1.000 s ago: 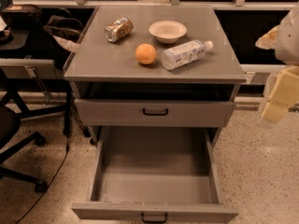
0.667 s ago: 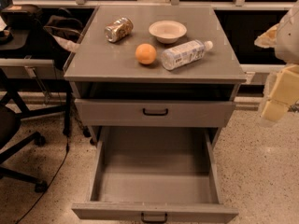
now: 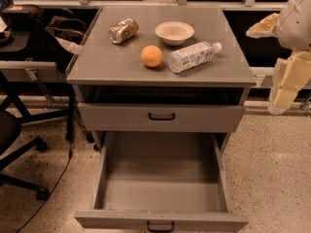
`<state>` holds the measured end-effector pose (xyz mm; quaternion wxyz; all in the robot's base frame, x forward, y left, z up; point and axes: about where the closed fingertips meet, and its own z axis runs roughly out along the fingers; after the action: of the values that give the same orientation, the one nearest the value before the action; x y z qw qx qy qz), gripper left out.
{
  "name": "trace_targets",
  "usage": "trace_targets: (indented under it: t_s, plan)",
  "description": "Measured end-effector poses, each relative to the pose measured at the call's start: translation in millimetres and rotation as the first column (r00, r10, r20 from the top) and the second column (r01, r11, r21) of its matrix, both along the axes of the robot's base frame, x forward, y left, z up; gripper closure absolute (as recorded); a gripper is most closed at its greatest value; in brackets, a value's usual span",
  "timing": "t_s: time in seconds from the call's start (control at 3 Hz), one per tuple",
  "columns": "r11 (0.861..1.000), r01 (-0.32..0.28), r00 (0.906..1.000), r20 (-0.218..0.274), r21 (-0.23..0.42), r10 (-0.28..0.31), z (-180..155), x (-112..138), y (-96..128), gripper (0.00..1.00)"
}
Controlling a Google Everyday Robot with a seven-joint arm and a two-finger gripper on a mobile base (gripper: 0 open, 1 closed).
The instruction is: Place blue plastic bottle into middle drawer
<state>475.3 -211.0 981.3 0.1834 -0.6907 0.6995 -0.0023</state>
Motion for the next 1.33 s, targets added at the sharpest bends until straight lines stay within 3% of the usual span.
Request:
trace_targets:
  t_s: [0.33,0.67,1.0,1.33]
  plan:
    - [0.997,-0.060,0.9980,0.025,0.048,0.059,1,33,-2,0.00]
    - [0.997,-0.059,0.9980,0.026,0.049,0.058,1,33,-2,0.00]
    - [0.993,-0.053,0.9982,0.034,0.102,0.050,-4,36,-4,0.00]
    - [0.976,-0.127,0.9910,0.064,0.178,0.117,-9,54,-8,0.00]
